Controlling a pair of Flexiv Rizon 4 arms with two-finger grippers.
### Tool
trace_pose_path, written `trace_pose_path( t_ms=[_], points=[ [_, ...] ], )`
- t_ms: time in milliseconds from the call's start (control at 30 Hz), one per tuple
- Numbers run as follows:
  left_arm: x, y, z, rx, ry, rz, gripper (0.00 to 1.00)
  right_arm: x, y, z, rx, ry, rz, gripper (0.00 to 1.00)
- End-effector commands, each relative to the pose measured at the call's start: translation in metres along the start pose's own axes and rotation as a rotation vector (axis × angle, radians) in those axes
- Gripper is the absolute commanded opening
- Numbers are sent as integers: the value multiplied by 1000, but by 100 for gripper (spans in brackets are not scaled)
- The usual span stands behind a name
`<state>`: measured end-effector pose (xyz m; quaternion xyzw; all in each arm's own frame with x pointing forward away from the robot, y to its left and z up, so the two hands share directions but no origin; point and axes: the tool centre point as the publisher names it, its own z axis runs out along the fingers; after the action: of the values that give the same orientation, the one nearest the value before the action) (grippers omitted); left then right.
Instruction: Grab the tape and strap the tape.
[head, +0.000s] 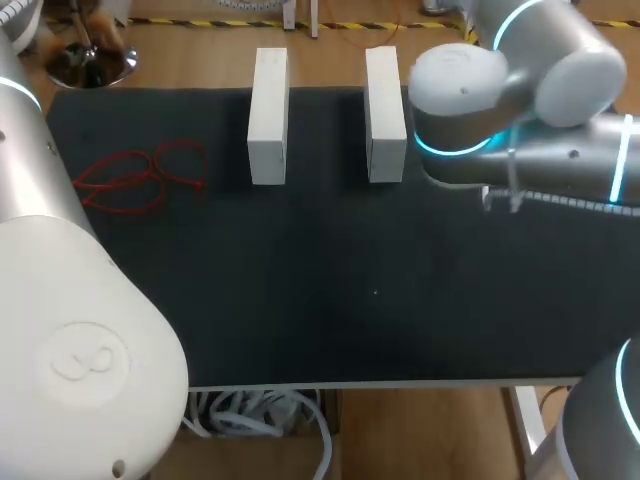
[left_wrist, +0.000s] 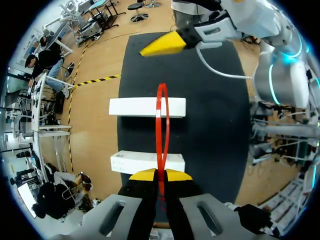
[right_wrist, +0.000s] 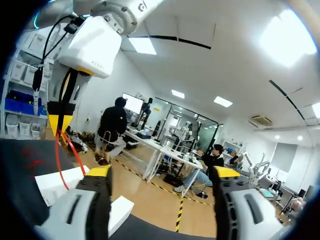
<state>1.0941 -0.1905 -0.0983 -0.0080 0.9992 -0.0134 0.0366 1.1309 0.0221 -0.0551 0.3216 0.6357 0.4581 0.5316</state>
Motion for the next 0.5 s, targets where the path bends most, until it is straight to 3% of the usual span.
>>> trace_pose_path(
  t_ms=[33, 400, 500],
  points=[
    [0, 0, -1, -4, 1, -2, 0, -5, 1, -3, 4, 276, 1, 100],
    [0, 0, -1, -4, 1, -2, 0, -5, 1, -3, 4, 276, 1, 100],
    [3, 7, 1, -54, -7, -17, 0, -5, 1, -3, 4, 276, 1, 100]
  ],
)
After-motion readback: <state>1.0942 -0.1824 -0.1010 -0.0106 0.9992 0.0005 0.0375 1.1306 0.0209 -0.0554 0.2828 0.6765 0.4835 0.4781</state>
